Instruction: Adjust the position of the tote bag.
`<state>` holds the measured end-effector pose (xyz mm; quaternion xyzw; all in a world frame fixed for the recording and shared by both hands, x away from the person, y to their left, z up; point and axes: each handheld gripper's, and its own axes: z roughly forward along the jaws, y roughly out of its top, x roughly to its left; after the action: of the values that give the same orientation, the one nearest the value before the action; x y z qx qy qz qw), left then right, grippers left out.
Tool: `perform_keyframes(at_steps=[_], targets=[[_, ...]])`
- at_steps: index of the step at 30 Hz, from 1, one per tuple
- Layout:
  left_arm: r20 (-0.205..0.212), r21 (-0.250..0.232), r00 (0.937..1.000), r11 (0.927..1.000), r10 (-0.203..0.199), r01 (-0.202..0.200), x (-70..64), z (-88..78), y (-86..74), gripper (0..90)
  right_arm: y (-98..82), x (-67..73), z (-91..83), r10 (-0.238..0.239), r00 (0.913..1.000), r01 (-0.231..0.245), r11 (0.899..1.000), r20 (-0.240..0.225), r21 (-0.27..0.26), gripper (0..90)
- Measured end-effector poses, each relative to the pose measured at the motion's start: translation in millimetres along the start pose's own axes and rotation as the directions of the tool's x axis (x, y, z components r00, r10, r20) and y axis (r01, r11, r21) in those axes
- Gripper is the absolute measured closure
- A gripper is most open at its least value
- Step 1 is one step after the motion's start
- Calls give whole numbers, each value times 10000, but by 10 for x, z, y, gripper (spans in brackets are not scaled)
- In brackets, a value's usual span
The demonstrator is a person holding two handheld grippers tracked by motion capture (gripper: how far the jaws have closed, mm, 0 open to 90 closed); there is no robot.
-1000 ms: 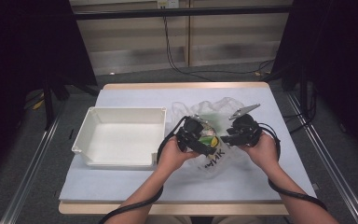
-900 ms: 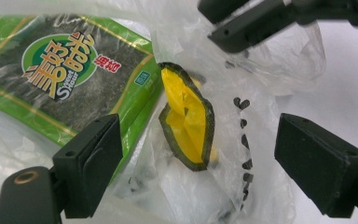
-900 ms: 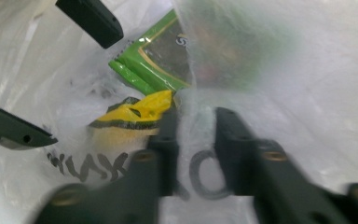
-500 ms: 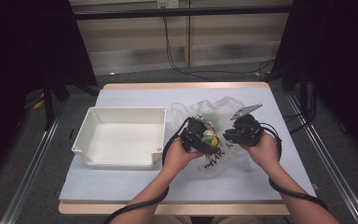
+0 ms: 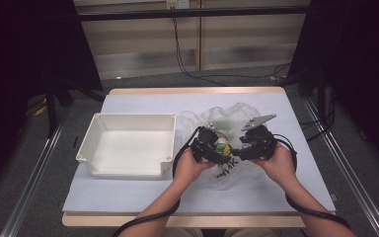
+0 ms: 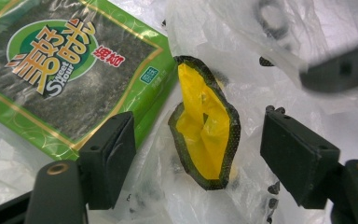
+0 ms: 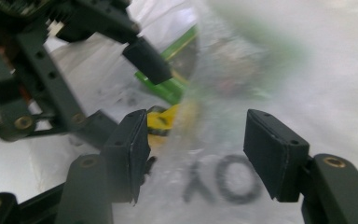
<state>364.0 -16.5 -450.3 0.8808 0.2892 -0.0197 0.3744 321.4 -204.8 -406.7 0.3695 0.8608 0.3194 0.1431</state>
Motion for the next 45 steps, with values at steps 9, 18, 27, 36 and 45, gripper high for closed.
perform_keyframes(at_steps=[9, 18, 27, 36, 45], targets=[[-65, 74, 10000, 10000, 19, -19, 31, -43, -31, 297, -81, -8, 98, -721, 9959, 685, 9955, 543, 649, 898], [-22, -230, 9993, 9991, 361, -362, -38, -17, 52, 257, 8, -84, -28, -325, 9967, 315, 9994, 744, 141, 900], [258, -102, 9995, 9998, 162, -159, -42, 185, 72, 390, 72, -164, -74, -112, 9977, 114, 9999, 664, -37, 900], [935, 752, 9882, 9888, 1214, -1286, -91, 174, 10, 878, 130, -285, -31, 93, 9965, -105, 9999, 835, 138, 900], [1439, 1013, 9746, 9771, 1717, -1871, -137, 2, -123, 888, 150, -522, 53, 470, 9924, -519, 9978, 1140, 407, 900]])
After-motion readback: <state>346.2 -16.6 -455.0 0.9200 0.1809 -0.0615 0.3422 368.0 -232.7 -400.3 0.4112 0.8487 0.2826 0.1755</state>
